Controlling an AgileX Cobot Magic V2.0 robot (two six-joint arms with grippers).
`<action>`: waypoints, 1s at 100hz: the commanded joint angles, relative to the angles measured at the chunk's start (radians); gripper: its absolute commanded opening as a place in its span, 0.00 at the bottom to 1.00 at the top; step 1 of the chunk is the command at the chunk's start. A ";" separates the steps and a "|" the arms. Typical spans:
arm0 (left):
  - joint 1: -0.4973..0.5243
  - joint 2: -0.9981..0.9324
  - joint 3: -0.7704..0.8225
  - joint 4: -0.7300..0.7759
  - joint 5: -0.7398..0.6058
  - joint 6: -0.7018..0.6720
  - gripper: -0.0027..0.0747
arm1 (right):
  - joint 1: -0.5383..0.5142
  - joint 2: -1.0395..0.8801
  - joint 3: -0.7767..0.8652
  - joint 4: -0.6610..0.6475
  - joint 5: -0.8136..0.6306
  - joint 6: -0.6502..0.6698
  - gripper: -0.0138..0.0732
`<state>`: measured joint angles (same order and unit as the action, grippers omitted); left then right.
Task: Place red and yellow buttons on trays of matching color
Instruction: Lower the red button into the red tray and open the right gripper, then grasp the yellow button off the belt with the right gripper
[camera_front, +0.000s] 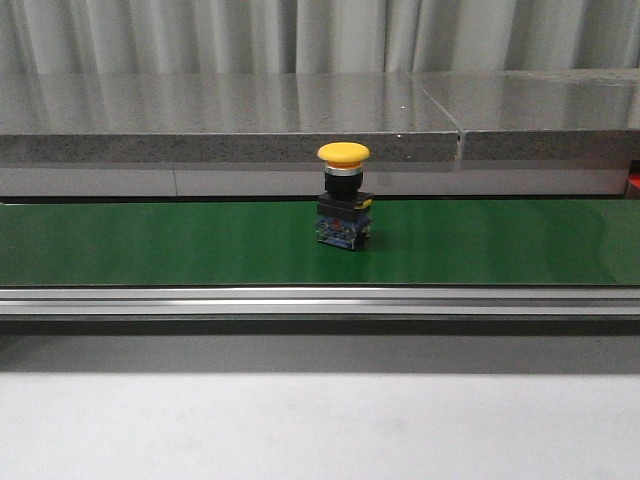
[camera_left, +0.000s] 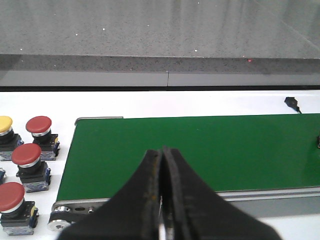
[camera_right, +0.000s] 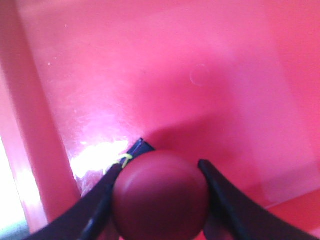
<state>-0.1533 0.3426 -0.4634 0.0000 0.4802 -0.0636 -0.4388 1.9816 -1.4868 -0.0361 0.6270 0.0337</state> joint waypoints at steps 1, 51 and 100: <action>-0.009 0.007 -0.026 -0.008 -0.075 0.000 0.01 | -0.004 -0.052 -0.035 -0.001 -0.060 -0.009 0.24; -0.009 0.007 -0.026 -0.008 -0.075 0.000 0.01 | -0.004 -0.026 -0.035 0.010 -0.051 -0.009 0.80; -0.009 0.007 -0.026 -0.008 -0.075 0.000 0.01 | -0.004 -0.177 -0.064 0.036 -0.005 -0.009 0.81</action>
<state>-0.1533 0.3426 -0.4634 0.0000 0.4802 -0.0636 -0.4388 1.9110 -1.5156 0.0000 0.6422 0.0337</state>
